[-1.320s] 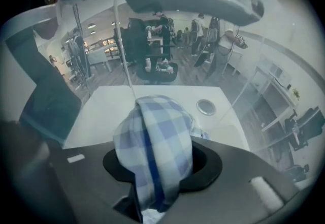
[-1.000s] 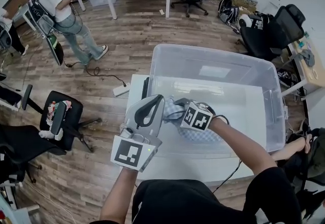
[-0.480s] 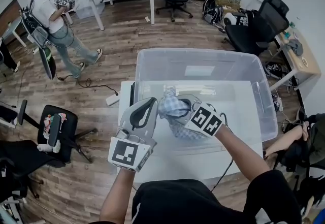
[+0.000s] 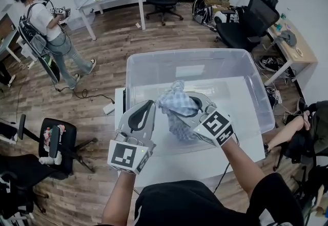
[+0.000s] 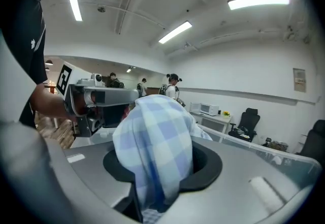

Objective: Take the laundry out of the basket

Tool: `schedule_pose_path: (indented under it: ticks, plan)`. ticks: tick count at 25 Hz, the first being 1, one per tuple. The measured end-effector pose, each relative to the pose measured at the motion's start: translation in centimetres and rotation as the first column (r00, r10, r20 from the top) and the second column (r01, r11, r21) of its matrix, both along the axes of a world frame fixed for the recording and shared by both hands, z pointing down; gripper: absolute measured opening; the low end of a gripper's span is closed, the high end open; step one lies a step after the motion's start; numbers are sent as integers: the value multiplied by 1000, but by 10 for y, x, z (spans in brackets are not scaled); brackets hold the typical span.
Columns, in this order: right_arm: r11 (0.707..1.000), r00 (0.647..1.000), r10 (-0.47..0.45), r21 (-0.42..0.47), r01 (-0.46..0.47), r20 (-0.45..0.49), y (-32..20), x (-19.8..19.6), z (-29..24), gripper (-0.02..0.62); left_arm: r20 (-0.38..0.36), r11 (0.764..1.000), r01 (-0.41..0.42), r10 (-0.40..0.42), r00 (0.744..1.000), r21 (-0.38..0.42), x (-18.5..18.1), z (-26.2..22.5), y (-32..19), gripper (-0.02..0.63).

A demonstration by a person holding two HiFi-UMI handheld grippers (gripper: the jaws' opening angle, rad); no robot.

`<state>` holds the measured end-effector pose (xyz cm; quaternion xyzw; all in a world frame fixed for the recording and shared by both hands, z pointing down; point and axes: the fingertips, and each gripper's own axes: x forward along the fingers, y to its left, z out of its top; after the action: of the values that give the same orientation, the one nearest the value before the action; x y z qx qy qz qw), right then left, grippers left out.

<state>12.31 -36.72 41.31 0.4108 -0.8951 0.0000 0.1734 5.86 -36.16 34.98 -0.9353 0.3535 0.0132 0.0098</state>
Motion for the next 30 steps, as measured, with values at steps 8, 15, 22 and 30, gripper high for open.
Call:
schedule_pose_path:
  ticks: [8,15,22,30]
  plan:
    - [980,975,181,67,-190,126,29,35,-28,180,-14,999,-40,40,999,3,13,-5,18,8]
    - [948,941,284,96,-305,186,53,56,-34,181,-19,999,-48,48,999,18,19,-7,32,8]
    - [924,912,340,96,-369,230,74,69,-36,181,-33,998,-51,53,998,48,30,-11,49,8]
    - [925,918,331,117,-361,219,87,71,-34,182,-42,999,-8,10,999,48,29,-11,66,8]
